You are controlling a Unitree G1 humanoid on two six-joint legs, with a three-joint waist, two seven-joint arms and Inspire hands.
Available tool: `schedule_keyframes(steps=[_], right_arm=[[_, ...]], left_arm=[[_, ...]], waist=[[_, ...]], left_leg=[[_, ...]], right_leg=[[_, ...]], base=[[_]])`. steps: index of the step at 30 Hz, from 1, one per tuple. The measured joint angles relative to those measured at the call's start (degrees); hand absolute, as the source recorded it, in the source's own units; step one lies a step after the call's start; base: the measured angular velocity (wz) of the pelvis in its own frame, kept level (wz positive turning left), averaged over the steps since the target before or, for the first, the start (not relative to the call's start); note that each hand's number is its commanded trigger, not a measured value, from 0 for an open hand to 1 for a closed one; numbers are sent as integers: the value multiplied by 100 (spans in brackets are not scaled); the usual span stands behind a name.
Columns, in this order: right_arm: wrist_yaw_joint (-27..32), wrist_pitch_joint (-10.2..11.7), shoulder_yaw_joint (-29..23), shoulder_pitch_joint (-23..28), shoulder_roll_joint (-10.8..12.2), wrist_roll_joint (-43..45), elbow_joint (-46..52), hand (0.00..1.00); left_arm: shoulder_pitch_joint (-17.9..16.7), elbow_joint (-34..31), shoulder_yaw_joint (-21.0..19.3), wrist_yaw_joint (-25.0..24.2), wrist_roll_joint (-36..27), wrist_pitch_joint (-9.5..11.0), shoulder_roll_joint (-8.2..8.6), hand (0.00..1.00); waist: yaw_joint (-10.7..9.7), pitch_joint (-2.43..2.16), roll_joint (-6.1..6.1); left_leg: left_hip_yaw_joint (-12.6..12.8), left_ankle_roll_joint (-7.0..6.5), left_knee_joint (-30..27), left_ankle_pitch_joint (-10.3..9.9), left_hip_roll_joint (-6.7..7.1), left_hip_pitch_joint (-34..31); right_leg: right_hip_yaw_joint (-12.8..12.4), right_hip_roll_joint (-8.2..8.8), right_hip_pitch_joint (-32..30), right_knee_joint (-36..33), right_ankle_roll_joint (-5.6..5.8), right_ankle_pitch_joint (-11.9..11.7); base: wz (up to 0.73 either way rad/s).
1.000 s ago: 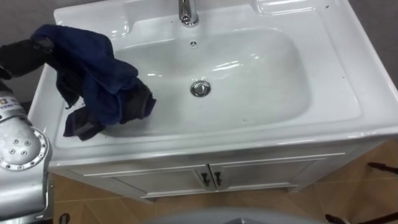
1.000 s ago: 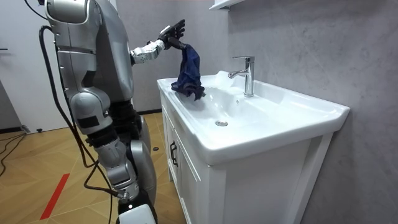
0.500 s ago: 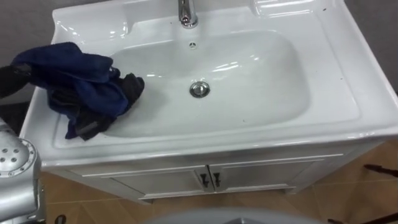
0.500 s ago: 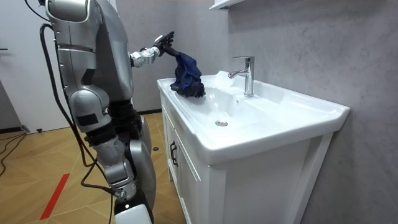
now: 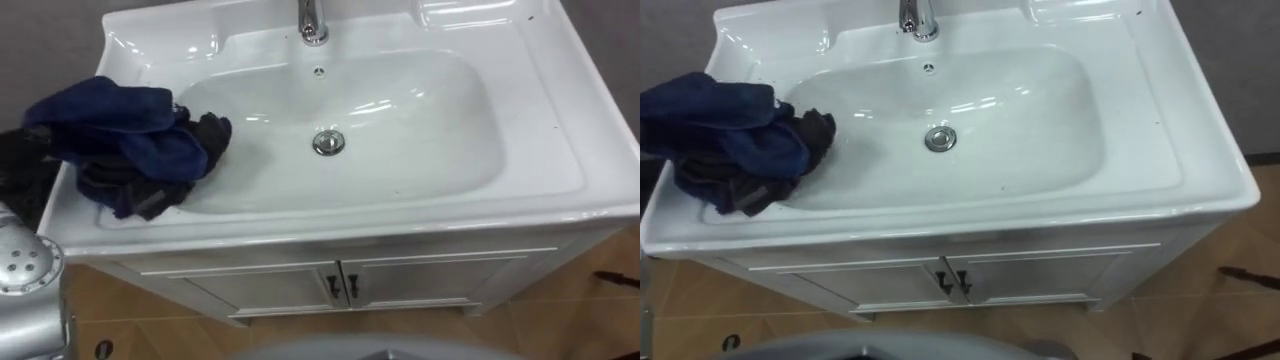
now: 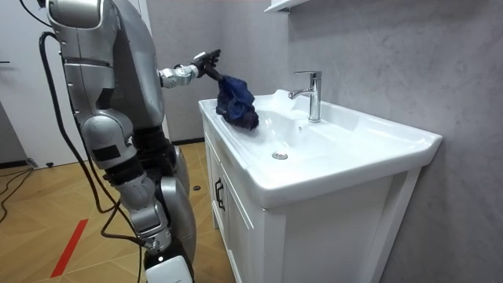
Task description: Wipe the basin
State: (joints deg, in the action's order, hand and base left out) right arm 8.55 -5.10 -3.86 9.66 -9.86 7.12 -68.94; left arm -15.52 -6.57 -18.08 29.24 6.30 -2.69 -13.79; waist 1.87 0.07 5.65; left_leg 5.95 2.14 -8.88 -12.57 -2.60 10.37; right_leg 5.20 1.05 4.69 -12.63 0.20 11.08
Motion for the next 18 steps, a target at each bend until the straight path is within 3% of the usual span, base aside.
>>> schedule_keyframes(steps=[8, 13, 18], right_arm=[[-23, 9, 37, -63, -14, 17, -4, 0], [-166, 74, 35, -77, -16, 3, 12, 0], [-183, 142, 34, -94, -20, -5, 13, 0]], left_arm=[[-176, 544, 1059, -743, 566, 0, 54, 0], [-176, 828, 1381, -1045, 567, 0, 55, 0], [-177, 892, 1397, -1401, 566, -1, 55, 0]], waist=[[-187, -4, -58], [-243, -5, -86], [-312, -2, -120]], left_leg=[[-13, -1, -60, -1, 0, -81], [3, -4, -60, 1, 1, -81], [4, -8, -57, 4, 0, -69]], right_leg=[[62, 17, 10, -4, -1, 3], [63, 19, 4, -8, -1, 3], [64, 16, 27, 0, -1, 2]], base=[[5], [0], [0]])
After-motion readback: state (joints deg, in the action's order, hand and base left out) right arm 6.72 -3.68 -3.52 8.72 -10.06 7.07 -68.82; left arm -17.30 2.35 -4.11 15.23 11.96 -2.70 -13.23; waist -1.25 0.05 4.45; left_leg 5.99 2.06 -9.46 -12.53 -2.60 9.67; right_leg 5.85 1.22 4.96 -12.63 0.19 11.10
